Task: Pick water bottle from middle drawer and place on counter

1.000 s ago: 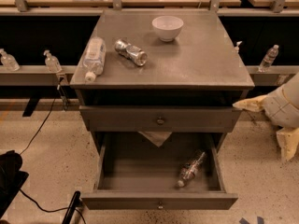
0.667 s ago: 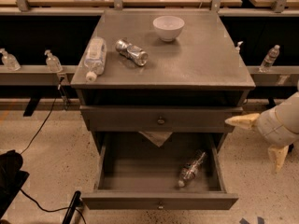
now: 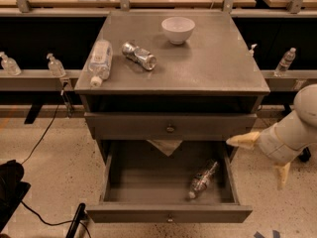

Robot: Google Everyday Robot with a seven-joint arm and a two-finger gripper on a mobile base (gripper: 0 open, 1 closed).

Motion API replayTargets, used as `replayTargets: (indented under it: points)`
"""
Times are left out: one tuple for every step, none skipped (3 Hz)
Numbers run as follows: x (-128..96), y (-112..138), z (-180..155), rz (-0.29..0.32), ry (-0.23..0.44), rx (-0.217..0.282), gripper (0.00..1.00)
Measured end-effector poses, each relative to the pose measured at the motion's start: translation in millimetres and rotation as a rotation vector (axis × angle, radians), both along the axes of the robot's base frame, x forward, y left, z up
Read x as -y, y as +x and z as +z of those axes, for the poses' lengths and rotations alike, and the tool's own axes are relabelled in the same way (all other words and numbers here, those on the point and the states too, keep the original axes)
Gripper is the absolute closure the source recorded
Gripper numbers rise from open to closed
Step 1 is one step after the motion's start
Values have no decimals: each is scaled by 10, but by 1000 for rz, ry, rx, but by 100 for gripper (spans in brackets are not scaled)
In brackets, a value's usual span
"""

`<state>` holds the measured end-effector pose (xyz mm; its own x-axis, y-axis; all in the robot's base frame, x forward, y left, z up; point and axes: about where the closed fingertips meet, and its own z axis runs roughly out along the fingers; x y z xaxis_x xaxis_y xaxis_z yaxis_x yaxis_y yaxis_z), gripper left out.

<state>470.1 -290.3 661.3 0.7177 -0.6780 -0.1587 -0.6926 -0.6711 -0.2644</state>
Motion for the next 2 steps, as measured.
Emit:
replayTargets:
  points:
    - [-206, 16, -500, 131, 25, -15, 0]
    - [-446, 17, -1037, 241, 18, -33, 0]
